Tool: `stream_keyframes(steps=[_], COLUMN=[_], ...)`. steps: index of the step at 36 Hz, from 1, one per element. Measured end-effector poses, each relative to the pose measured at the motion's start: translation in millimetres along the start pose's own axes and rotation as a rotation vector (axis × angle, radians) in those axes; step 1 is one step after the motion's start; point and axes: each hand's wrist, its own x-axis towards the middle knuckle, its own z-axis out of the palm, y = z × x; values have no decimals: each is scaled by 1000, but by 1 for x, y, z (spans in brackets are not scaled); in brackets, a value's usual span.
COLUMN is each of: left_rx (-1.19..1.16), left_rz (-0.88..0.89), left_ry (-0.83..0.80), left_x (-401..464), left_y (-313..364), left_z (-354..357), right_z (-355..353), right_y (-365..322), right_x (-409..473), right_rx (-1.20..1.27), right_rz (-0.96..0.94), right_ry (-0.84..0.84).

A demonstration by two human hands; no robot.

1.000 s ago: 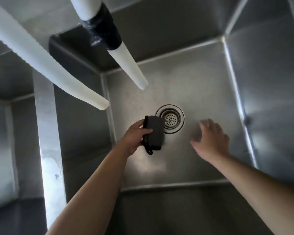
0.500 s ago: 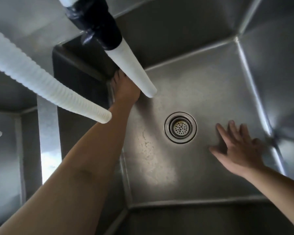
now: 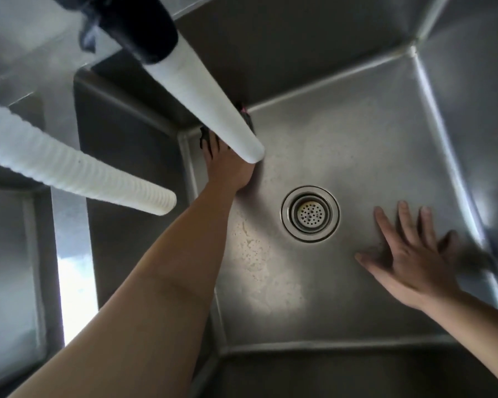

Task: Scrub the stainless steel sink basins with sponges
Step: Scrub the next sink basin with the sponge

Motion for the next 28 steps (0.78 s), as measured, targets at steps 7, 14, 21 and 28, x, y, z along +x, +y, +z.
stream_keyframes(steps=[7, 14, 21, 28], left_rx=[66, 72, 115, 176], left_rz=[77, 127, 184, 288], left_ry=[-182, -301, -440, -494], left_x=[-78, -195, -257, -286], left_y=[-24, -37, -41, -35], left_z=[16, 39, 45, 34], right_z=[-7, -22, -40, -73], right_y=[-3, -3, -7, -18], right_x=[2, 2, 0, -31], right_rx=[-32, -43, -31, 61], right_rz=[9, 19, 23, 83], right_ry=[-63, -148, -205, -310])
